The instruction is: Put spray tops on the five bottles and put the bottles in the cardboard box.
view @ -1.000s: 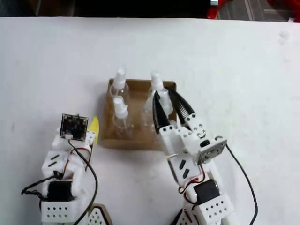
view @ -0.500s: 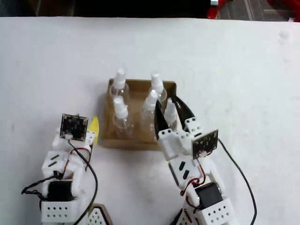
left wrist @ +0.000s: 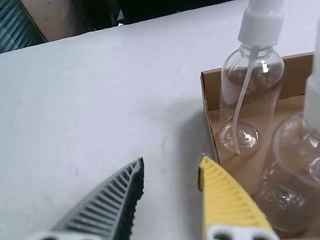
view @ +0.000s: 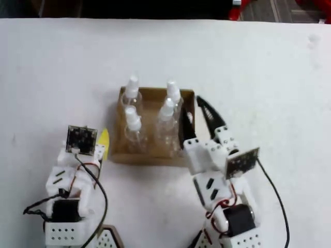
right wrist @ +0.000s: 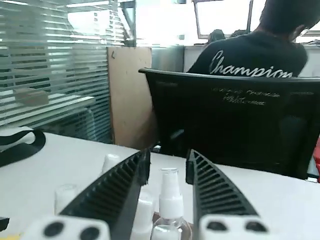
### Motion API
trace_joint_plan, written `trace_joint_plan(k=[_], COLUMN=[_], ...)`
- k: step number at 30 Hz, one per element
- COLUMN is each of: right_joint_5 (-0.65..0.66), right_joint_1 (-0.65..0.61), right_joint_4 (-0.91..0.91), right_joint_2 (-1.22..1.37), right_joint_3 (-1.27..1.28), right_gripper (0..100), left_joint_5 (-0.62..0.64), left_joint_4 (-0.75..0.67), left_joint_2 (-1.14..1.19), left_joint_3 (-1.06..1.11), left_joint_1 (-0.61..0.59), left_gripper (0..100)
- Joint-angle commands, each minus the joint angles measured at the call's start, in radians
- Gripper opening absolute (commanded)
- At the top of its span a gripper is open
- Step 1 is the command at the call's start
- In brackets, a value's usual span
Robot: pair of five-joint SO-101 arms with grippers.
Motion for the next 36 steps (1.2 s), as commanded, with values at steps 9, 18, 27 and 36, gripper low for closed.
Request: trace_joint_plan(k=[9, 18, 27, 36], right_joint_5=[0.005, 0.005, 0.005, 0.014], right_joint_1=[0.028, 0.119, 0.119, 0.119], right_joint_4=[0.392, 0.685, 0.947, 1.095], right_joint_2=[0.007, 0.133, 0.532, 0.481], right_joint_3=[-0.333, -0.677, -0.936, -1.033], right_gripper=[8.7, 8.7, 8.7, 8.7], left_joint_5=[-0.012, -0.008, -0.061, -0.138], left_joint_4=[-0.011, -0.011, 0.272, 0.546], left_joint_2=[-0.005, -0.005, 0.001, 0.028], left_joint_3=[0.002, 0.002, -0.347, -0.769], left_joint_1=[0.007, 0.001, 0.025, 0.047], left_gripper=[17, 16, 2, 2])
